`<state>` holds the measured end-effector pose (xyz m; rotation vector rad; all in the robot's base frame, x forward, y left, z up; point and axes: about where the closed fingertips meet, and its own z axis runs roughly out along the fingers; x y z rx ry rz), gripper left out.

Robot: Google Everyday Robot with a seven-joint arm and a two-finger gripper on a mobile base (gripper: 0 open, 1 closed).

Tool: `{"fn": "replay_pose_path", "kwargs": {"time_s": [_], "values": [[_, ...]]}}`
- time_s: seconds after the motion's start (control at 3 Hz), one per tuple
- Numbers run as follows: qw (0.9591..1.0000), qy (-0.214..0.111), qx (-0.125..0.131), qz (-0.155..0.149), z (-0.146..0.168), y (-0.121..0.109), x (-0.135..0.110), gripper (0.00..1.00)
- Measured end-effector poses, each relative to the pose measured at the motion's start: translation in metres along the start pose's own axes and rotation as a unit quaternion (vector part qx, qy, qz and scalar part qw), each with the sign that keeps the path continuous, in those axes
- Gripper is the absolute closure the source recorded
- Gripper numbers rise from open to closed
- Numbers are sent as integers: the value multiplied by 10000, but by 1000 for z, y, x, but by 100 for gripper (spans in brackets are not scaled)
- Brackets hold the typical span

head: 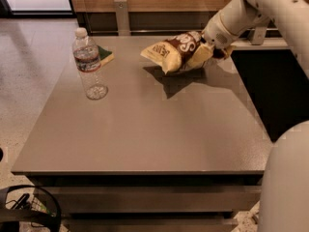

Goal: Pick brown chip bag

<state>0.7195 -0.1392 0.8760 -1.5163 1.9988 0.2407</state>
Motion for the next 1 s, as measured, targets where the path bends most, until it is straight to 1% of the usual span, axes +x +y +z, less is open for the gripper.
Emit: {"fn": "replay_pose_path", "kwargs": {"time_s": [0.33,0.67,1.0], "values": [[9952,71,661,-724,-81,8,-76,100],[9912,44,900,-965,-112,12,-103,100],[9872,-138,1119,-1129,-139,15,-116,100]]}}
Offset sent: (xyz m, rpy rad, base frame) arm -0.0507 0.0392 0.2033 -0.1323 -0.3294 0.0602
